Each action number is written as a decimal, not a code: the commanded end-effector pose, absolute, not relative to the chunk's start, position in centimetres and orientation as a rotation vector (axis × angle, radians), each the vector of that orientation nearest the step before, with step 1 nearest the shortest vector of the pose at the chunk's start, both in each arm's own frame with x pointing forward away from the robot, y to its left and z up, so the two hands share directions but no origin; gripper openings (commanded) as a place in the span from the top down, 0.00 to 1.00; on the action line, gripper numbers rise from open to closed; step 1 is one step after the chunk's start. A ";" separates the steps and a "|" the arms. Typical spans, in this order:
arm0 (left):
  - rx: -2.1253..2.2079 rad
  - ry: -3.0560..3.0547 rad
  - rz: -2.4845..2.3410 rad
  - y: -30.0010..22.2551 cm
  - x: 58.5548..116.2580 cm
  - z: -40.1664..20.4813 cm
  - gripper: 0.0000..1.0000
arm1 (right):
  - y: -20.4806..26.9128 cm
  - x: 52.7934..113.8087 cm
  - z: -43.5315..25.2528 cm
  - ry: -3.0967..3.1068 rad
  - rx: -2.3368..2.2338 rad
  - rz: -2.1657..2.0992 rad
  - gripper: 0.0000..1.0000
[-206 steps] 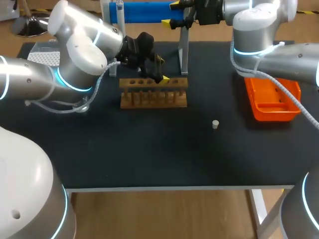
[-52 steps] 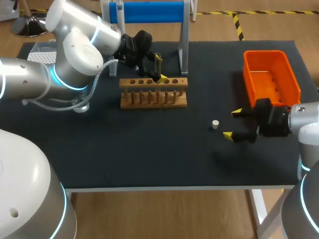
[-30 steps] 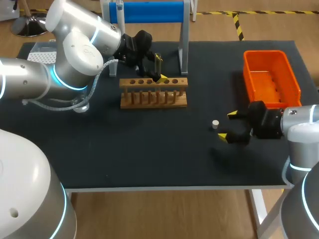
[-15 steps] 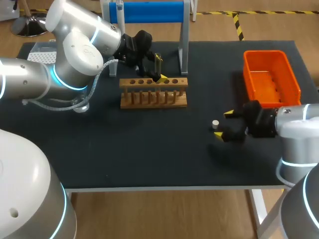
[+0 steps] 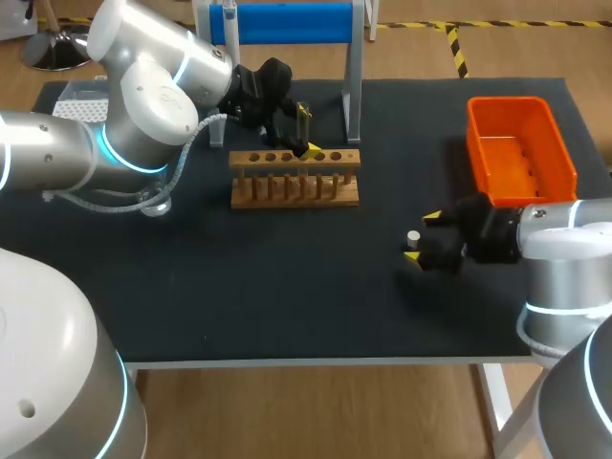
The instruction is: Invert the test tube, pick up the pipette, mount the tip to pipette, aspirate from beaker and dispense into the tube, eject the tip, return the pipette, and cap with the stopper.
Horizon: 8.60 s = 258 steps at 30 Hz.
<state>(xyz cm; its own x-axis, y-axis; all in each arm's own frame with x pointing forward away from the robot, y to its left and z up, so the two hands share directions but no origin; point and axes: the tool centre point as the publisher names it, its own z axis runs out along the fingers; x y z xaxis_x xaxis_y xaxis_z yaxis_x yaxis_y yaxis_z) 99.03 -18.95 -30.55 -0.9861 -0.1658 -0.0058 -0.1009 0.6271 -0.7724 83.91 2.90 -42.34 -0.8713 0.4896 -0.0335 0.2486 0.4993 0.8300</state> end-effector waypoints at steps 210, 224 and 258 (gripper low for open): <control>-0.252 2.752 -1.281 -18.1 98.8 -30.1 0.00 | 21.8 97.2 -20.8 2.640 -0.063 1.398 1.00; -0.253 2.754 -1.275 -18.1 98.8 -30.1 0.00 | 22.3 97.5 -21.1 2.648 -0.066 1.388 1.00; -0.253 2.754 -1.275 -18.1 98.8 -30.1 0.00 | 22.8 98.3 -22.8 2.688 -0.019 1.364 1.00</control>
<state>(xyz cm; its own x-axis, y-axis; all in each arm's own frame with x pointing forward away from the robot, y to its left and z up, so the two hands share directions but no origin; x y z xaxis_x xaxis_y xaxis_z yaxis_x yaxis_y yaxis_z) 98.73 -18.08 -30.15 -0.9814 -0.1911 -0.0196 -0.1083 0.6349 -0.7650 98.14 22.73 -22.71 -0.9913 0.0494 -0.1217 -0.0695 0.5884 0.8056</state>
